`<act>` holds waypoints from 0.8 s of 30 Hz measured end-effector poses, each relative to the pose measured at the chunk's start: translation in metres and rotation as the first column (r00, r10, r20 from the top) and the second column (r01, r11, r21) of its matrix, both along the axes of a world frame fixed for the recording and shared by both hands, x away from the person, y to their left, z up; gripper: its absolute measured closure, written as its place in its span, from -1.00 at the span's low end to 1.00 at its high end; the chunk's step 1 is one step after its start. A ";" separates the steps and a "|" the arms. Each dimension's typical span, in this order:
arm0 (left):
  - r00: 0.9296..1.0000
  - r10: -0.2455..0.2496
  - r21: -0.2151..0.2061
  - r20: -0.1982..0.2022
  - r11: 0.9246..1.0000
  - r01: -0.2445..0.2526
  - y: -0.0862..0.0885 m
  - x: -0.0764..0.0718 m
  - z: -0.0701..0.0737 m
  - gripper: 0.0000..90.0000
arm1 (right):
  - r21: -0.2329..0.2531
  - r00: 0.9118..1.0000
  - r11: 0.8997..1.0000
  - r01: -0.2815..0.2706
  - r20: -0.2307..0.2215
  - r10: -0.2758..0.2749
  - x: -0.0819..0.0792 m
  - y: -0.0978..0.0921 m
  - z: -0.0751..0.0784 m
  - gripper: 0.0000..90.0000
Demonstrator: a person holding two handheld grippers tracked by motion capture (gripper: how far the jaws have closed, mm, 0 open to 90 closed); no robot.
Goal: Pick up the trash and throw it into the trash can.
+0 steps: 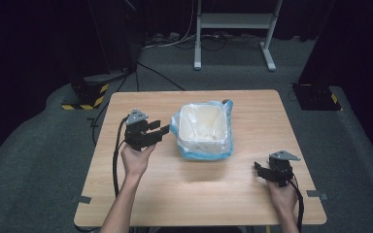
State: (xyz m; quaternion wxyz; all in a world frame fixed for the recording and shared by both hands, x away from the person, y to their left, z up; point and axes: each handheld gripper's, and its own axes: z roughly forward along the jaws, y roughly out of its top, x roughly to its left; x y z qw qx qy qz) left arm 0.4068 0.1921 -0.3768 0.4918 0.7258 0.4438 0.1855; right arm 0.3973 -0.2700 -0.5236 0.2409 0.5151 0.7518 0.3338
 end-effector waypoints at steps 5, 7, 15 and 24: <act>1.000 0.006 -0.011 -0.002 1.000 -0.006 0.004 -0.007 -0.004 0.19 | 0.002 1.000 1.000 -0.001 0.000 0.001 0.000 0.000 0.000 -0.26; 1.000 0.008 -0.009 -0.007 1.000 -0.008 0.006 -0.009 -0.006 0.18 | 0.000 1.000 1.000 0.000 0.000 0.000 0.000 0.000 0.000 -0.26; 1.000 0.028 -0.010 -0.013 1.000 -0.029 0.010 -0.016 -0.015 0.18 | 0.000 1.000 1.000 0.001 0.000 -0.001 0.000 0.000 0.000 -0.27; 0.999 0.042 -0.005 -0.011 0.999 -0.043 0.013 -0.025 -0.021 0.18 | 0.001 1.000 1.000 0.001 0.001 -0.001 0.000 0.000 0.000 -0.27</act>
